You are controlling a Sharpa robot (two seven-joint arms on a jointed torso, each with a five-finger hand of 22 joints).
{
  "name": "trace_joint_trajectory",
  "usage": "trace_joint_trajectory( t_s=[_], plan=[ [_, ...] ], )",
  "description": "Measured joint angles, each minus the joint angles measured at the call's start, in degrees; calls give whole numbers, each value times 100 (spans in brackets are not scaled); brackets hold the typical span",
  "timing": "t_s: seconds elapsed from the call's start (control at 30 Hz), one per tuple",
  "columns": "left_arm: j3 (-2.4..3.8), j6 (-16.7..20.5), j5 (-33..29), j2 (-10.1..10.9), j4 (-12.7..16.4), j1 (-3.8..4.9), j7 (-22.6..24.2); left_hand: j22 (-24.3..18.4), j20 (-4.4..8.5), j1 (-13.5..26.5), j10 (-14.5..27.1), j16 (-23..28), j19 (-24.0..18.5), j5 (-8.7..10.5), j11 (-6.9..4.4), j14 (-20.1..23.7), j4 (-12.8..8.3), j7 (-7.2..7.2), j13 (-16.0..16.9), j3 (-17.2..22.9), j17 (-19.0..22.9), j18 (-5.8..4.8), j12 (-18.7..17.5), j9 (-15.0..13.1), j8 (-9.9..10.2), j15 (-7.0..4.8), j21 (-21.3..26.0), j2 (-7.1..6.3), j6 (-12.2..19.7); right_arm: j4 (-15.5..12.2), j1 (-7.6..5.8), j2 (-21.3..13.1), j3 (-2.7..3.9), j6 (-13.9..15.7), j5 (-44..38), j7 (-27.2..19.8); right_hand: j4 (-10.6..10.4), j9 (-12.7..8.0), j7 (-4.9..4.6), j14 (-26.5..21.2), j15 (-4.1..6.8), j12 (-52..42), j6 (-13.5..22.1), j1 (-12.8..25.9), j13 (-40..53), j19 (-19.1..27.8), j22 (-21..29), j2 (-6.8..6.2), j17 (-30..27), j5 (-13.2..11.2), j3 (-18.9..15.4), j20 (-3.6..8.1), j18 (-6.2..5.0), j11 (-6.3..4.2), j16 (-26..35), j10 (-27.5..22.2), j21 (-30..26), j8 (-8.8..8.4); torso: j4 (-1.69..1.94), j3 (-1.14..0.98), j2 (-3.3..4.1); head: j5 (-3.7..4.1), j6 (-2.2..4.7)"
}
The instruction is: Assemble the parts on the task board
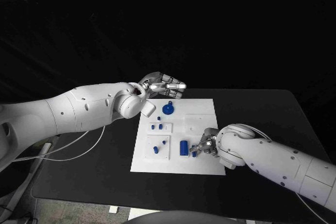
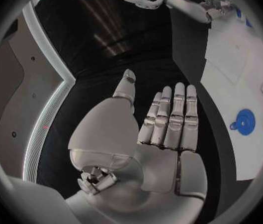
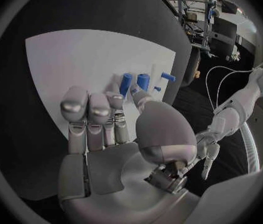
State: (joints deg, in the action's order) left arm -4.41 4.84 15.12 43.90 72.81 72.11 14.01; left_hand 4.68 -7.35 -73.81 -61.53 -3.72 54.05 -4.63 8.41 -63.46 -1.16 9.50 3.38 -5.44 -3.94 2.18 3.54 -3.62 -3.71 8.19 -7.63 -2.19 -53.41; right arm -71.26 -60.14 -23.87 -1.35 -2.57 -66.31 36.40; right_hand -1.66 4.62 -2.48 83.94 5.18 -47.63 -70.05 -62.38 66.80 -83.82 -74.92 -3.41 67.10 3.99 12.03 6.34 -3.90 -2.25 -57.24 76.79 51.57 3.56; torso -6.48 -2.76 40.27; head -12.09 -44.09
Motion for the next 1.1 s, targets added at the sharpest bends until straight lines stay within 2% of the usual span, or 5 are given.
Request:
trace_joint_trajectory(
  t_s=[0.17, 0.5, 0.73, 0.93, 1.1],
  plan=[
    [0, 0, 1, -2, -2, 0, -2, 0, 0, 0, 0, 0, 0, 0, 0, 0, 0, 0, 0, 0, 0, 0, 0, 0, 0, 0, 0, 0, 0, -42, 4, -33, -4, 29, 0, -18, -57, -5, -2, 0, 0, 0, 2, -11, -3, 0, 0, -34, 0, 0, 25, 0, 0, 0, 0, -1, 0, -2, 1, -1, -1, 8, 0],
    [0, 1, 2, 12, -2, 0, -6, 0, 0, 0, 0, 0, 0, 0, 0, 0, 0, 0, 0, 0, 0, 0, 0, 0, 0, 0, 0, 0, 0, -431, 10, -368, -6, 80, -2, -135, -441, 11, -2, 0, 0, 23, 2, -70, -15, 0, 1, -372, -15, -68, 65, 0, 0, 0, 22, -1, -63, -2, 2, -1, -1, 8, 7],
    [-1, 1, 5, 36, 4, 0, -8, 0, 0, 0, 0, 0, 0, 0, 0, 0, 0, 0, 0, 0, 0, 0, 0, 0, 0, 0, 0, 0, 0, -679, 28, -598, -6, 74, -1, -214, -361, 11, -2, 0, 0, 23, 2, -189, -18, 0, 1, -490, -15, -67, 37, 0, -1, 0, 22, -1, -63, -2, -6, -1, -4, 5, 6],
    [-1, 1, 7, 50, 7, 0, -9, 0, 0, 0, 0, 0, 0, 0, 0, 0, 0, 0, 0, 0, 1, 0, 0, 0, 0, 0, 0, 0, 0, -764, 68, -661, -6, 60, 15, -250, -137, 10, -2, 0, 0, 23, 2, -327, -2, 0, 1, -352, 1, -67, 49, 0, -2, 0, 22, -1, -63, -2, -5, -5, -4, 14, 5],
    [-1, 2, 8, 50, 9, 0, -10, 0, 0, 0, 0, 0, 0, 0, 0, 0, 0, 0, 0, 0, 1, 0, 0, 0, 0, 0, 0, 0, 0, -769, 86, -661, -6, 59, 22, -253, 289, 1, -2, 0, 0, 23, 2, -267, 5, 0, 1, -111, 1, -67, 63, 0, -2, 0, 22, -1, -63, -2, 1, -2, -4, 25, 5]
  ],
)
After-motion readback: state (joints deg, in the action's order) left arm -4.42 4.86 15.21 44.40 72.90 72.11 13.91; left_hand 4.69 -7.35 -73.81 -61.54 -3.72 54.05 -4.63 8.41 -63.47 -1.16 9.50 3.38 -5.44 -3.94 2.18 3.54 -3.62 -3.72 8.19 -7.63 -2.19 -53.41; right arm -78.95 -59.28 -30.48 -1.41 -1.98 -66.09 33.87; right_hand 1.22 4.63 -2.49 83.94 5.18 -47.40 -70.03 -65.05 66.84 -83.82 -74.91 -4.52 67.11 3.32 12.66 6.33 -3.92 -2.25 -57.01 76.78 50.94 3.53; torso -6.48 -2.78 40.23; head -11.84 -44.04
